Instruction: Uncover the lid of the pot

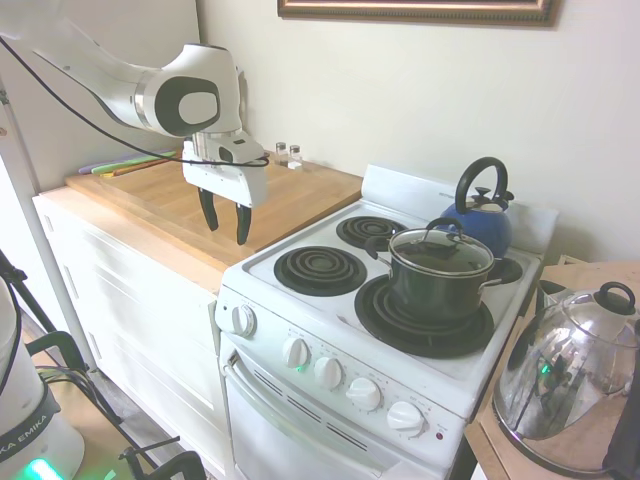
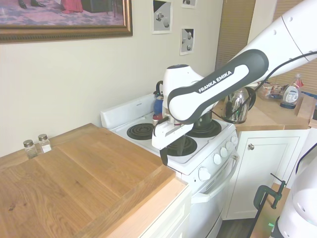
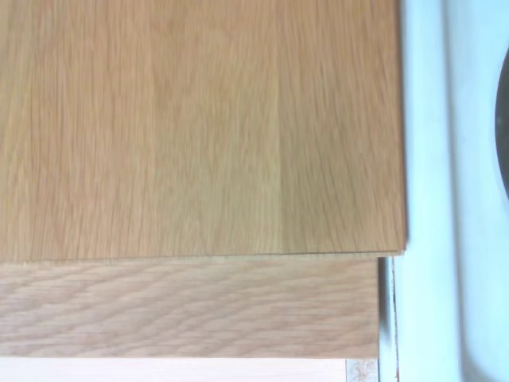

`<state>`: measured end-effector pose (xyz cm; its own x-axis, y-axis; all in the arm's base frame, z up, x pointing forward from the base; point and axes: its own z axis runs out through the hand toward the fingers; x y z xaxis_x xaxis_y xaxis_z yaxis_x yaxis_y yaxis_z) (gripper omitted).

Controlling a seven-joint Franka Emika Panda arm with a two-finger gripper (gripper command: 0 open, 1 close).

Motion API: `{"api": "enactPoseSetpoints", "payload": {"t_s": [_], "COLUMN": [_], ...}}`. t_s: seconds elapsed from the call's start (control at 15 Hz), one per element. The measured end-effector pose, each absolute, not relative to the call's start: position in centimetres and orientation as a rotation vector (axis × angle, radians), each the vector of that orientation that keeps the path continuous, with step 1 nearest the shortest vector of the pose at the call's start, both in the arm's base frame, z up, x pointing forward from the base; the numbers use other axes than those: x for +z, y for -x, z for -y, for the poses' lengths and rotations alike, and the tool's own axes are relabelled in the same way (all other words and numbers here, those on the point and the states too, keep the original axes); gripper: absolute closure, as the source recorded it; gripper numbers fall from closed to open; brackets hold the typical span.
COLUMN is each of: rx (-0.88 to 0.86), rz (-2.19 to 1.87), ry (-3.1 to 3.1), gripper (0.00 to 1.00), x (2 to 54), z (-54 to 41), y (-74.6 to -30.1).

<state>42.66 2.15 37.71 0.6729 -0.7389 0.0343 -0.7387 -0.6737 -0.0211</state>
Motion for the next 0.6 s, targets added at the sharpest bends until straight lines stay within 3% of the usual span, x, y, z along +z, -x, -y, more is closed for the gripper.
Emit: {"api": "enactPoseSetpoints", "payload": {"t_s": [0.33,0.6], "rx": [-0.134,-0.310], "rz": [-1.298,-1.449], "ry": [2.770,2.551], "gripper": [0.00,0.00], "x": [39.4,46.7], "z": [-1.4,4.6], "y": [-42.4,-39.0]}}
